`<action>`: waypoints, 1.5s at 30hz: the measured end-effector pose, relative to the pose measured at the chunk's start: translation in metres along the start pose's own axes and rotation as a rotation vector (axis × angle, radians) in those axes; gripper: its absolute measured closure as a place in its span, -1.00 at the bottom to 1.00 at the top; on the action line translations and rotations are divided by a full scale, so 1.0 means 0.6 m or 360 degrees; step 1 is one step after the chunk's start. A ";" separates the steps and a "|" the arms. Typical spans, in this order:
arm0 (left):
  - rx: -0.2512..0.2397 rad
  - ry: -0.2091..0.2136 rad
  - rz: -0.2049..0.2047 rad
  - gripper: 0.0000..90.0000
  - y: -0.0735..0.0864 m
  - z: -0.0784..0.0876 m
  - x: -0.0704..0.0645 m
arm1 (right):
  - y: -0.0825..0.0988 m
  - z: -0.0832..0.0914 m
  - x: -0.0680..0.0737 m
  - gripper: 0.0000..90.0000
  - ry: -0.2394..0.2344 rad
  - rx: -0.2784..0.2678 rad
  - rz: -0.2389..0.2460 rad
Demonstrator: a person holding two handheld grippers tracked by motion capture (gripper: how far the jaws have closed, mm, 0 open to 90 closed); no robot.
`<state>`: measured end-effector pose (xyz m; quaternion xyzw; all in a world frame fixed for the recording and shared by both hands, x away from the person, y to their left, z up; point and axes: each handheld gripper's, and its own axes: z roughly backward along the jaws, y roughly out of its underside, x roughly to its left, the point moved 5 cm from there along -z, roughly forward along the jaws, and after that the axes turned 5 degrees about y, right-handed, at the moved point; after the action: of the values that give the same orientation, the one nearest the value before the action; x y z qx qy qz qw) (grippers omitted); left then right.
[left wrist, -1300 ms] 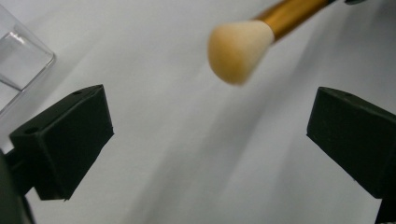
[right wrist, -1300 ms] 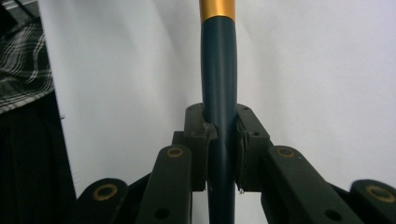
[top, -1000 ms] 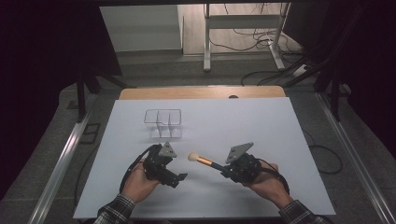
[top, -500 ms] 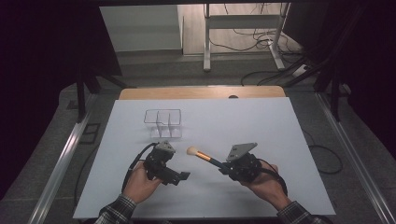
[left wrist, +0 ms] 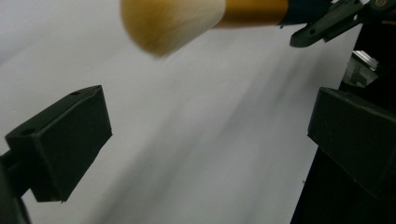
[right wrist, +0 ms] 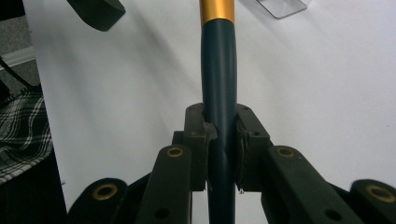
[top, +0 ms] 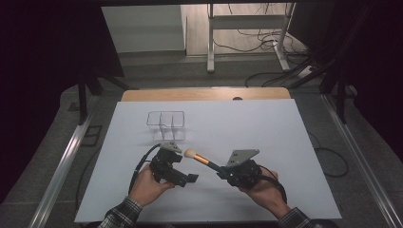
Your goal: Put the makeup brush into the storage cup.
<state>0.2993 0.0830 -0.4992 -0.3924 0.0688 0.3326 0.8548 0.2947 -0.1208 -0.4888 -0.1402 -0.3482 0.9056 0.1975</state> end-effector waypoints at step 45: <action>-0.0358 0.0491 0.0136 0.54 -0.020 0.040 -0.004 | 0.010 -0.047 0.033 0.69 -0.0064 0.0095 0.0010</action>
<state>0.3016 0.0931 -0.4743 -0.5284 0.1779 0.3100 0.7700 0.2868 -0.0996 -0.5159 -0.1171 -0.3244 0.9189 0.1917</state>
